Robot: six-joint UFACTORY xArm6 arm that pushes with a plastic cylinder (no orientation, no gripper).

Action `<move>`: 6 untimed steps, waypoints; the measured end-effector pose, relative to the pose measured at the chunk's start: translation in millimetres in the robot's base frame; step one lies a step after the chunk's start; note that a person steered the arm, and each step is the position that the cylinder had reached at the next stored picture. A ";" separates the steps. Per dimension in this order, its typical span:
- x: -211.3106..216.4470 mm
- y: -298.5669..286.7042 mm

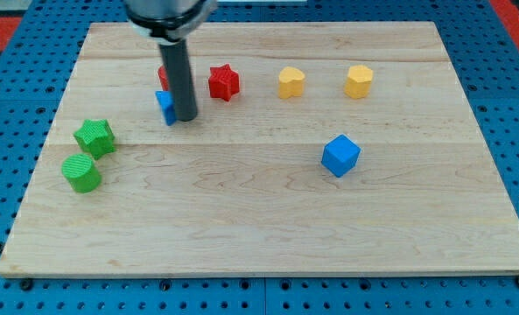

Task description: Move the blue triangle above the green star

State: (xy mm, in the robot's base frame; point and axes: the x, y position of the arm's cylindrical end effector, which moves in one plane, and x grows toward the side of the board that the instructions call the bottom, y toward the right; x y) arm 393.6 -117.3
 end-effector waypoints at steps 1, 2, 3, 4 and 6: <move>-16.2 20.4; -43.6 15.9; -31.4 -18.9; -26.6 8.2; -2.2 9.4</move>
